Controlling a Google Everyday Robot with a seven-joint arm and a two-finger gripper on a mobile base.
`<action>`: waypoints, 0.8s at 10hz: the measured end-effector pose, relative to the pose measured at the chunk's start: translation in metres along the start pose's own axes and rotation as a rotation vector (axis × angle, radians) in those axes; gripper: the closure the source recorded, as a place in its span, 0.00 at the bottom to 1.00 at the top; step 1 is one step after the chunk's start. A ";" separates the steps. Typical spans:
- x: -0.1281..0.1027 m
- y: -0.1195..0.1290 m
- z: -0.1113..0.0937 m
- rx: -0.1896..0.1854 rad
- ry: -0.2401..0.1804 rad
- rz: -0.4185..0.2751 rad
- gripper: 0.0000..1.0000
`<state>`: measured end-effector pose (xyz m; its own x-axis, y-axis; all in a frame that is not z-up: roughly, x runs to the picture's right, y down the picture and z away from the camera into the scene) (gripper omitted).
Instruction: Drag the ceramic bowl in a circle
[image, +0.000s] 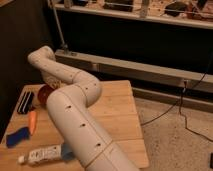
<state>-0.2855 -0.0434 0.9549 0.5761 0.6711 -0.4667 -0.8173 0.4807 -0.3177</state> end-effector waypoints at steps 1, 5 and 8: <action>0.003 -0.020 -0.002 0.015 0.003 0.032 1.00; 0.054 -0.128 -0.001 0.115 0.090 0.188 1.00; 0.106 -0.174 0.013 0.169 0.195 0.229 1.00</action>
<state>-0.0824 -0.0487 0.9712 0.3513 0.6599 -0.6642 -0.9025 0.4275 -0.0526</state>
